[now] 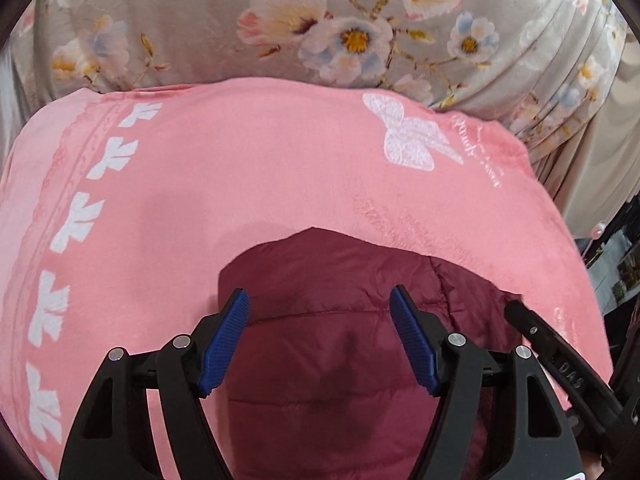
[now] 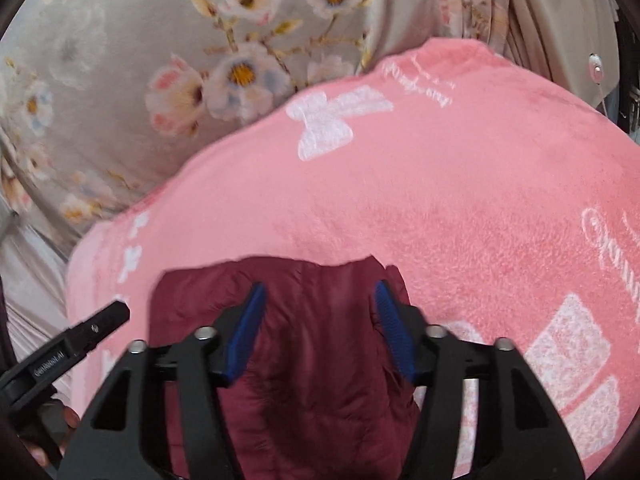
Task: Fold large clothes
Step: 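Grasp the jacket bundle edge with both grippers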
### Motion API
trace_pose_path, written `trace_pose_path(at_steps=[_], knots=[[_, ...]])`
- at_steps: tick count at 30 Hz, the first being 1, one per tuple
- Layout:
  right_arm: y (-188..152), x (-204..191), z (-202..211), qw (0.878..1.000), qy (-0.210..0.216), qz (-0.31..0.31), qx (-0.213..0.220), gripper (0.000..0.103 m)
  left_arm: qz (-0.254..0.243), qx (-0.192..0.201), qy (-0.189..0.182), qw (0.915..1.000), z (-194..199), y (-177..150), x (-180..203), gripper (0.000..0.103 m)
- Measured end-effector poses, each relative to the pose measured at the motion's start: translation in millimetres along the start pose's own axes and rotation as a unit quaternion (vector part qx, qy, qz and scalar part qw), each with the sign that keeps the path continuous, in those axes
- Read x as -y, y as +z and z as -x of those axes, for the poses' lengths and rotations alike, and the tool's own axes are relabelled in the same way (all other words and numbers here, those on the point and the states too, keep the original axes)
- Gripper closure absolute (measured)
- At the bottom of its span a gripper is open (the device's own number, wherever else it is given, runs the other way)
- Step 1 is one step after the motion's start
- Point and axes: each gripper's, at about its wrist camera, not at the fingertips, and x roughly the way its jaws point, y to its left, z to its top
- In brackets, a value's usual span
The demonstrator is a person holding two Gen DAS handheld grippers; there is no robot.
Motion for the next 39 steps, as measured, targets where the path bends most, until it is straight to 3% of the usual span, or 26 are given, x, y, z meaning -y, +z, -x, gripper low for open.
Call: trace_pose_path(at_steps=[3, 8, 26, 39], knots=[[-7, 4, -23, 1.000, -0.010, 0.007, -0.017, 0.078, -0.012, -0.017, 0.020, 0.9996, -26, -4, 8, 0.034], [-17, 7, -40, 0.998, -0.037, 0.038, -0.016, 0.087, -0.027, -0.024, 0.050, 0.9981, -57, -17, 16, 0.030], [-34, 17, -72, 0.996, -0.055, 0.068, 0.007, 0.088, -0.056, 0.015, 0.093, 0.9940, -89, -33, 34, 0.017], [-38, 18, -75, 0.996, -0.051, 0.070, 0.025, 0.088, -0.067, 0.035, 0.115, 0.9905, -95, -40, 41, 0.015]])
